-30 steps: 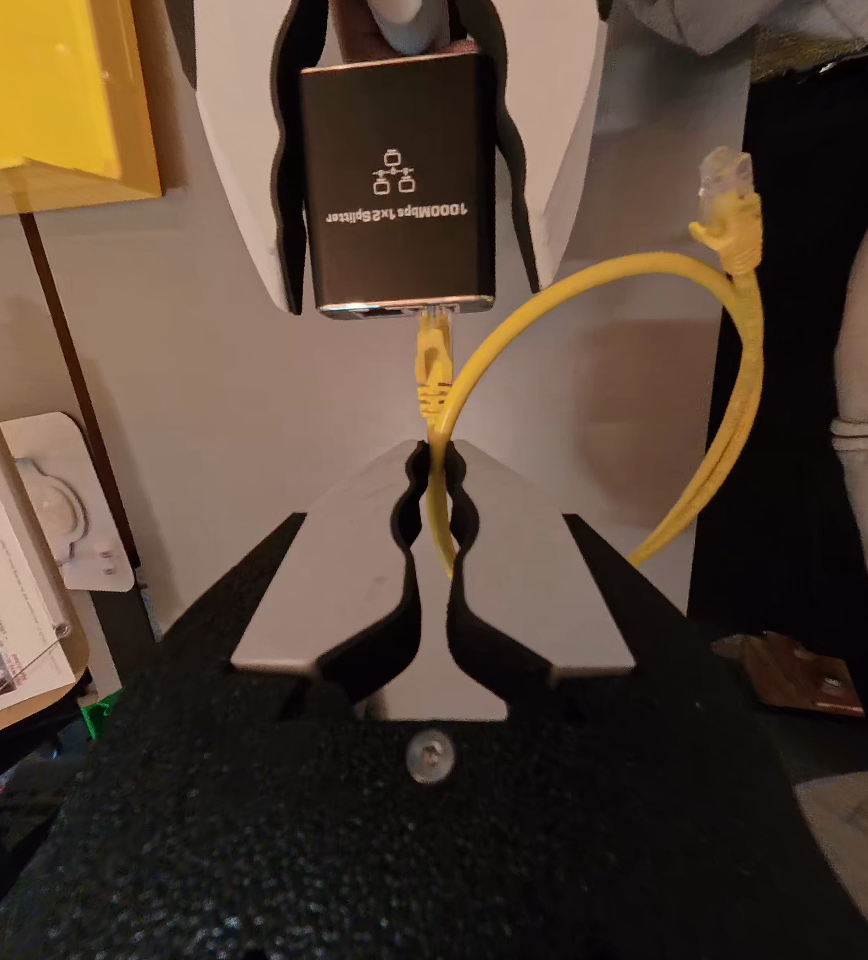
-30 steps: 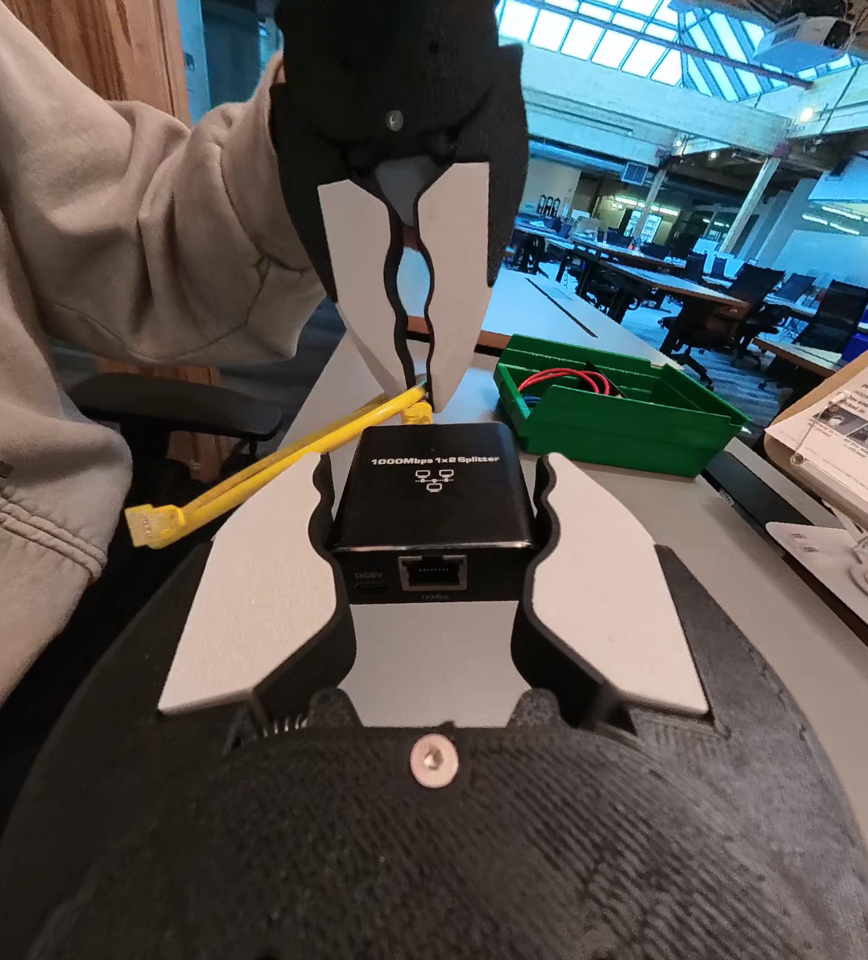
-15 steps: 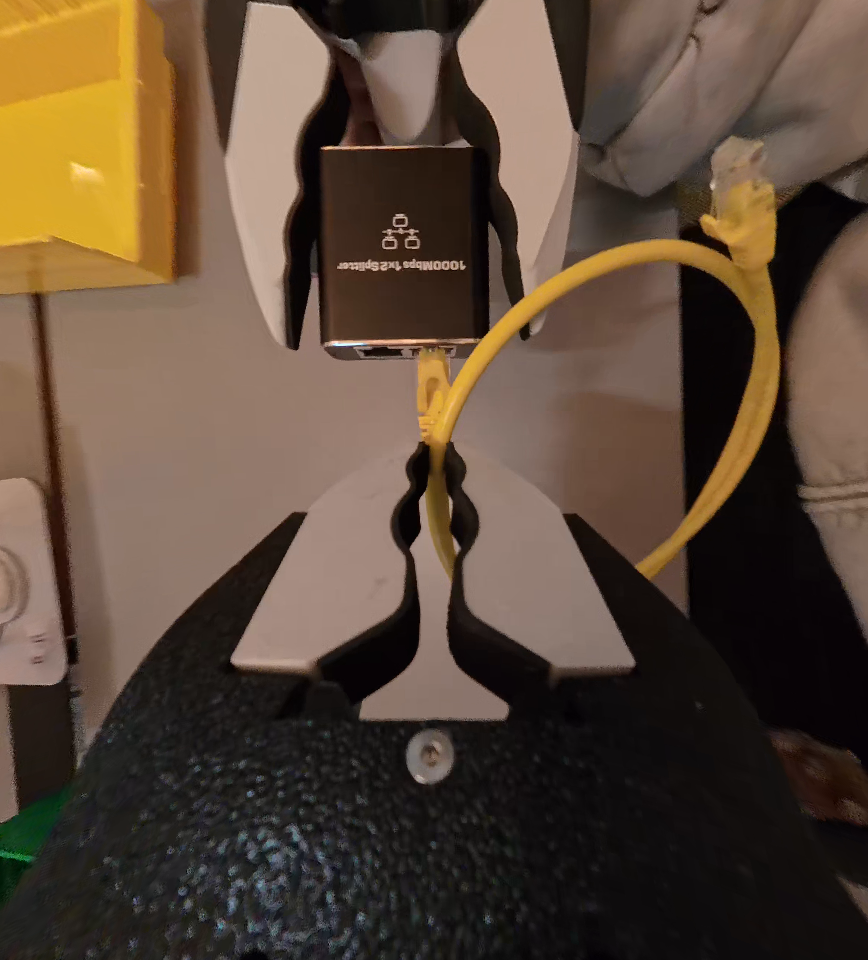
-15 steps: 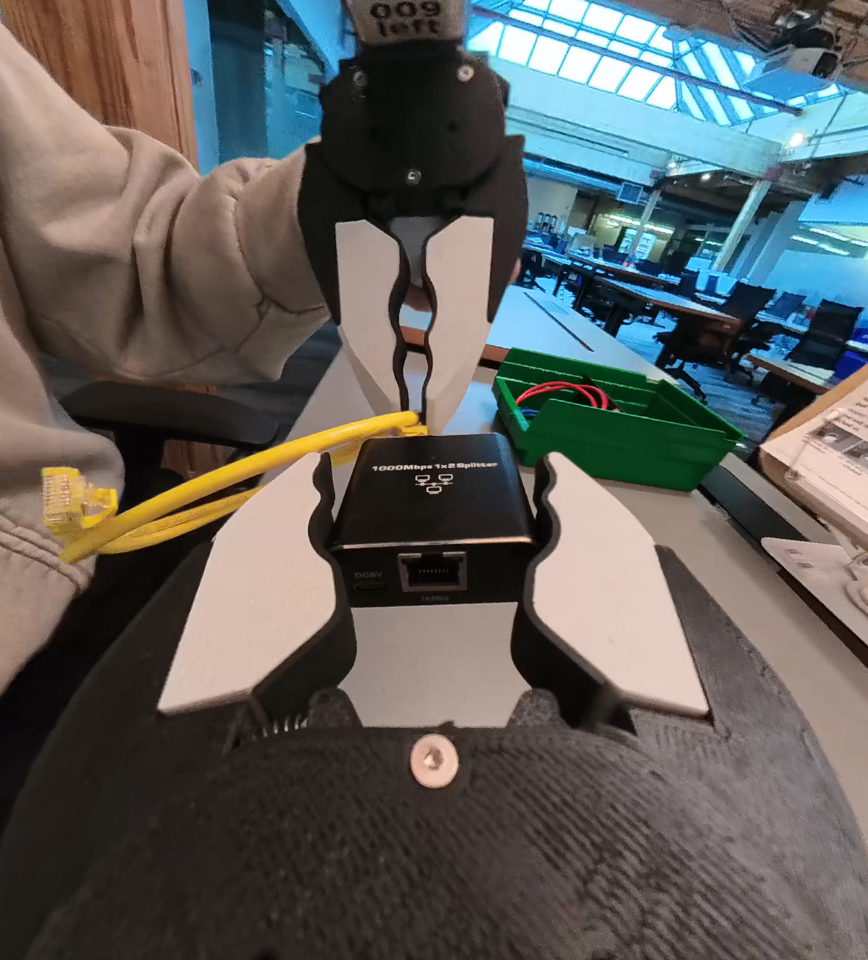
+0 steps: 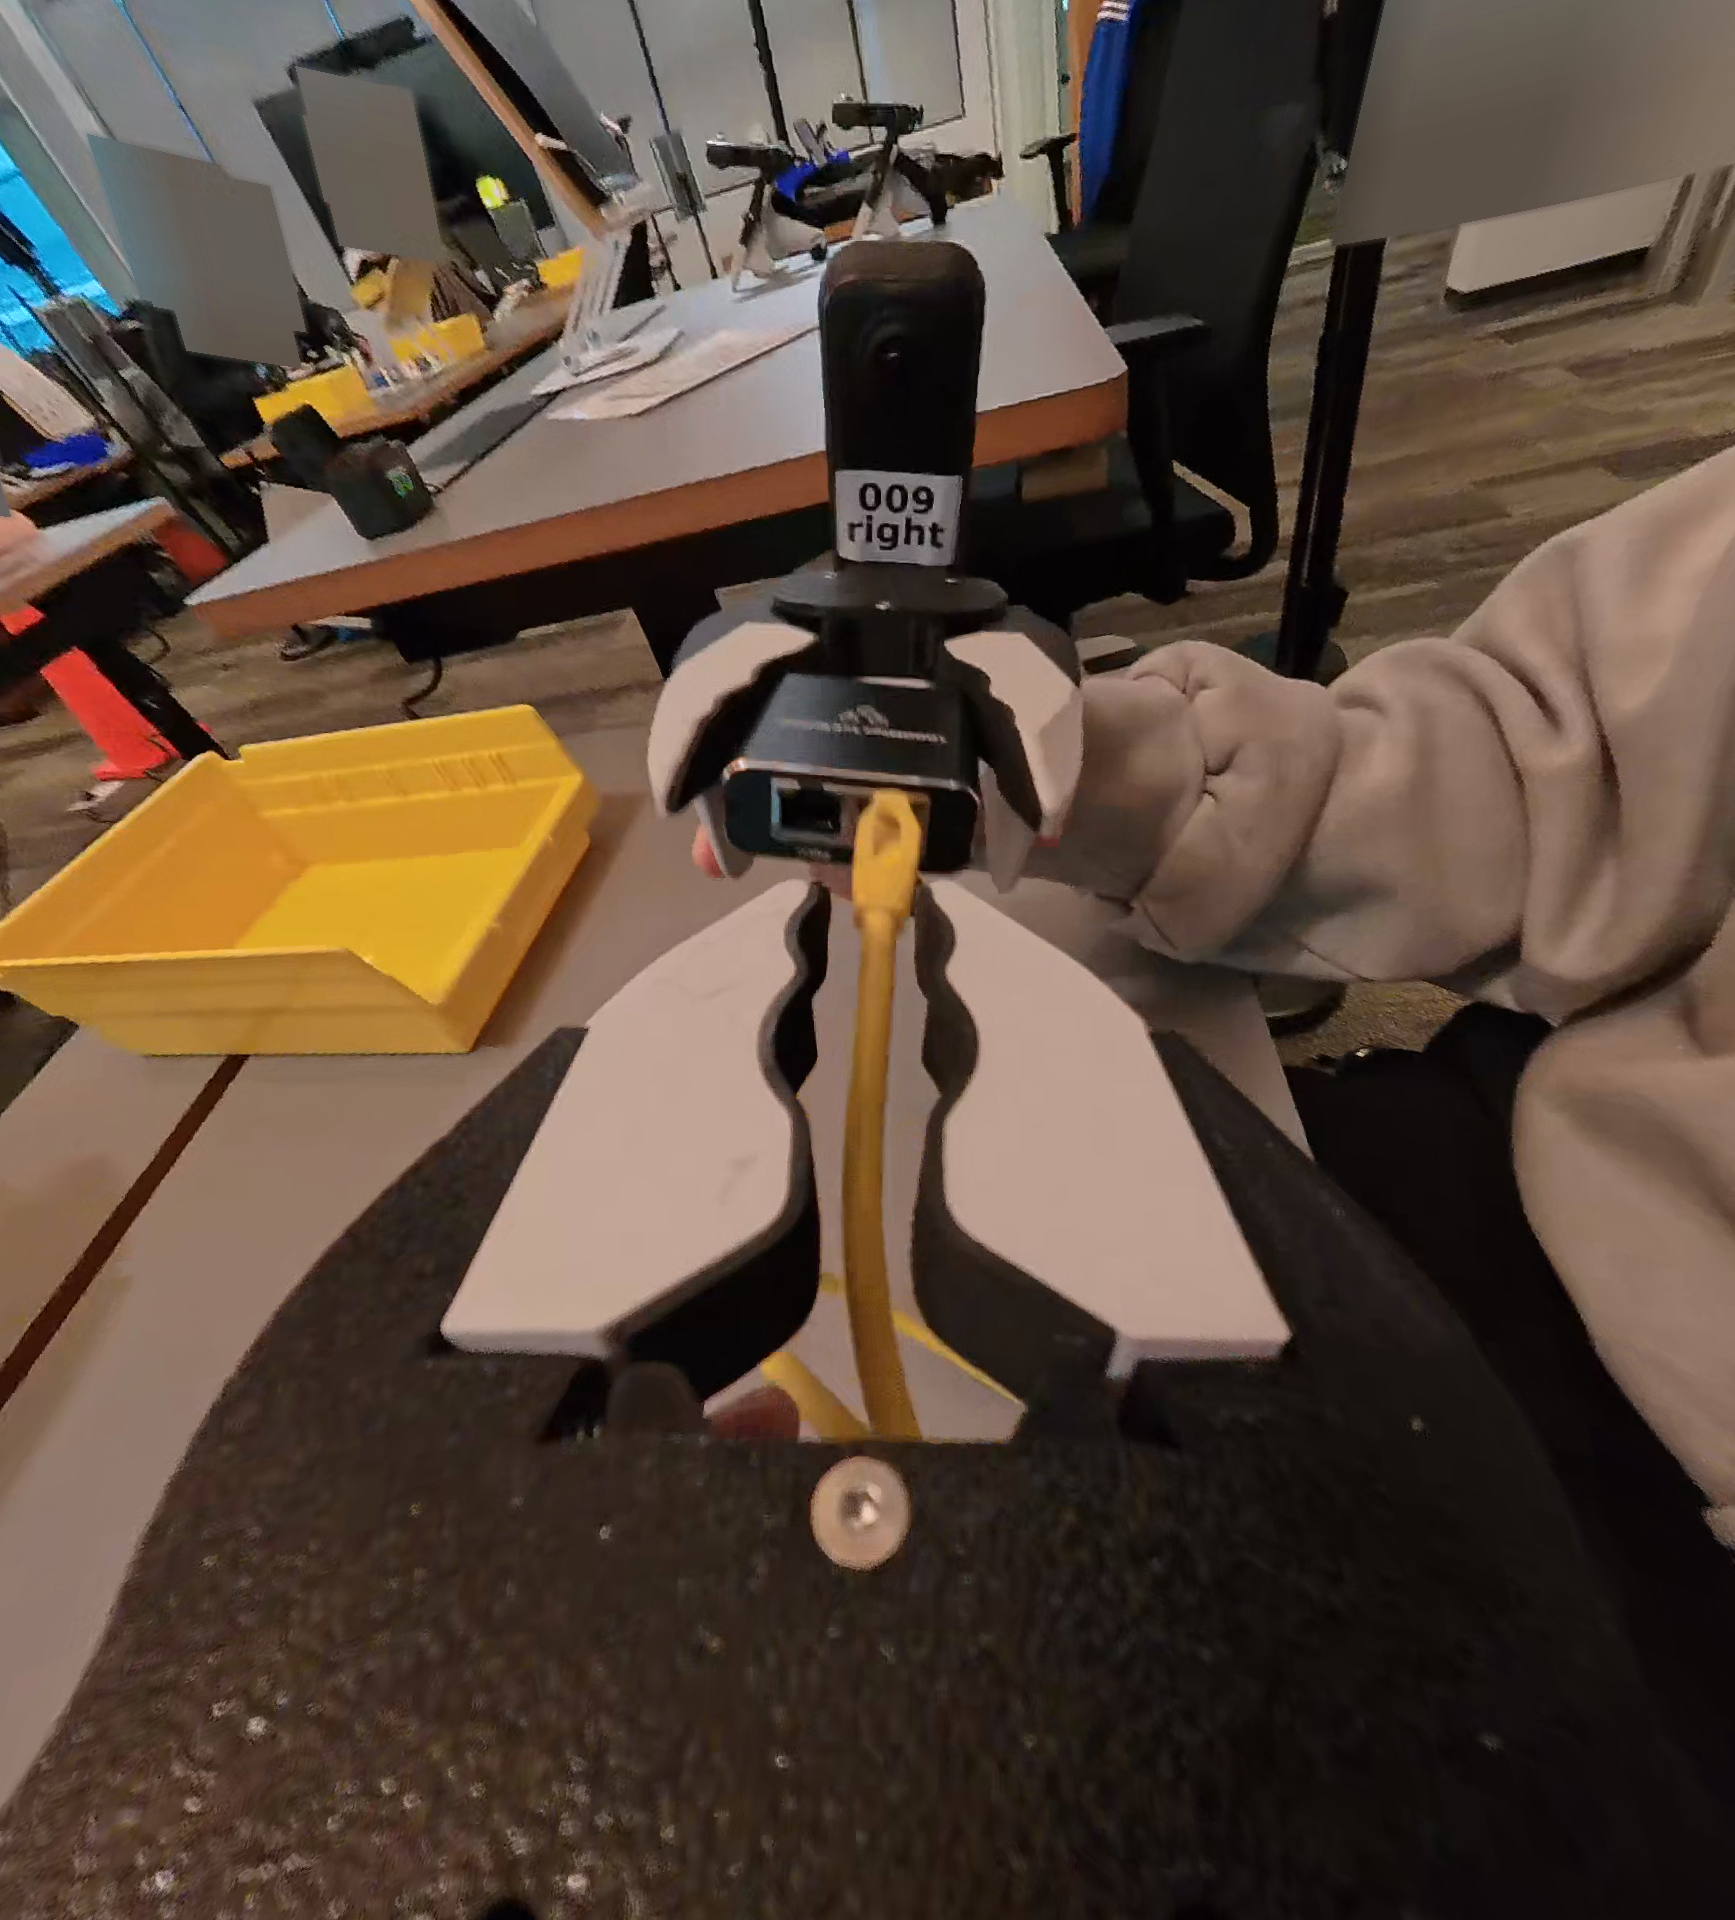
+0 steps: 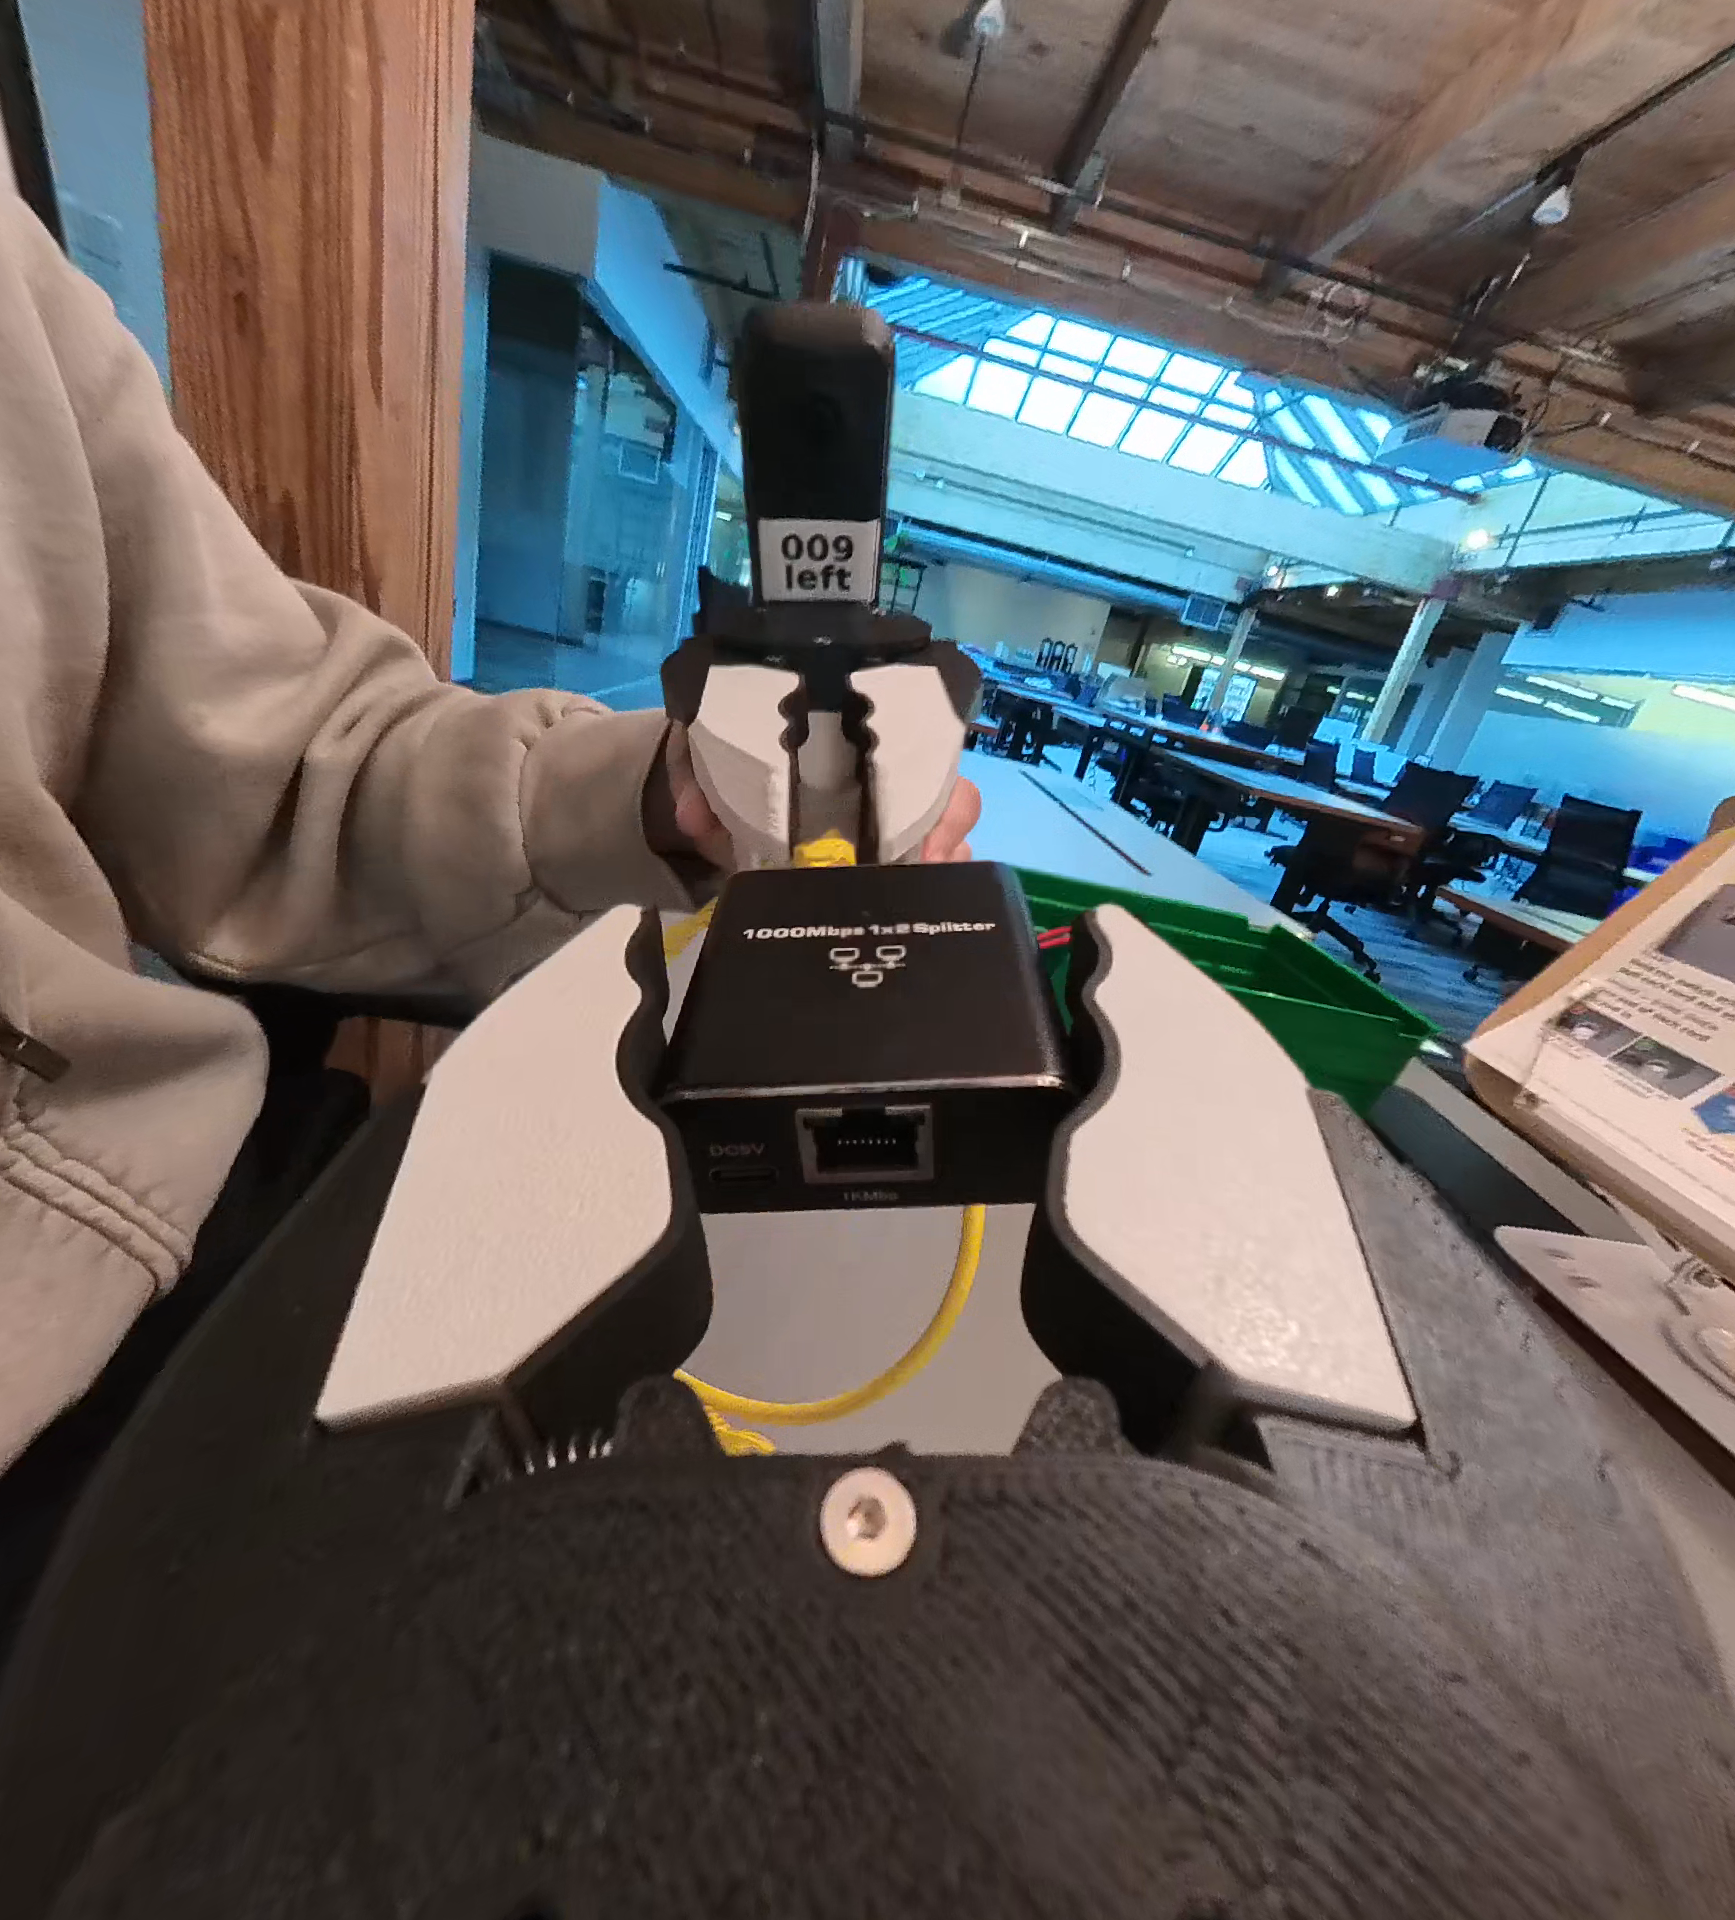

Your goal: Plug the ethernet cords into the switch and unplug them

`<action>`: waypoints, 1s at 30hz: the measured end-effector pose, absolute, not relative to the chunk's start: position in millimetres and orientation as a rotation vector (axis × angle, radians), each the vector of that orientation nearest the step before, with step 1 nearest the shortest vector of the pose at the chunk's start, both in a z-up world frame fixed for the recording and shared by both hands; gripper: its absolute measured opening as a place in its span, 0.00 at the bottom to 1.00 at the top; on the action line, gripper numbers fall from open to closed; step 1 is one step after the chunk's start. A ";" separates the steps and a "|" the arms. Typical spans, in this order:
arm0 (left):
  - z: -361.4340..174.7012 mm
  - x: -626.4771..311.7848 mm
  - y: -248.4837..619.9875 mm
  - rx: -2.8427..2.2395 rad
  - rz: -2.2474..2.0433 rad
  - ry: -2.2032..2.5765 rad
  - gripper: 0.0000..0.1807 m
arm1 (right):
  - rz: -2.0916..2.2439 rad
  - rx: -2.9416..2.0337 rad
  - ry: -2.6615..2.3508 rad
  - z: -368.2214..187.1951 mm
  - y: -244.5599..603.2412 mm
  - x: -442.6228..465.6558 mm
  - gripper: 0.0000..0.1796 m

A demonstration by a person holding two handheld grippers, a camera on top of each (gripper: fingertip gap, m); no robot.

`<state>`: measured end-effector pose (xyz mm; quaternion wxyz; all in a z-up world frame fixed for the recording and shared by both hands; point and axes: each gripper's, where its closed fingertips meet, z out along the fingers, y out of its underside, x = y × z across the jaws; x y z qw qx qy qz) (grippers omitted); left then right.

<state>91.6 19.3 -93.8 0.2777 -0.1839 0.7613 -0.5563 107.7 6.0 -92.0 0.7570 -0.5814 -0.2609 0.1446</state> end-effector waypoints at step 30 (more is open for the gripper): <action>-95.3 85.2 19.5 -0.598 -1.663 1.914 0.11 | 0.317 -1.251 -0.578 -87.7 9.3 100.4 0.42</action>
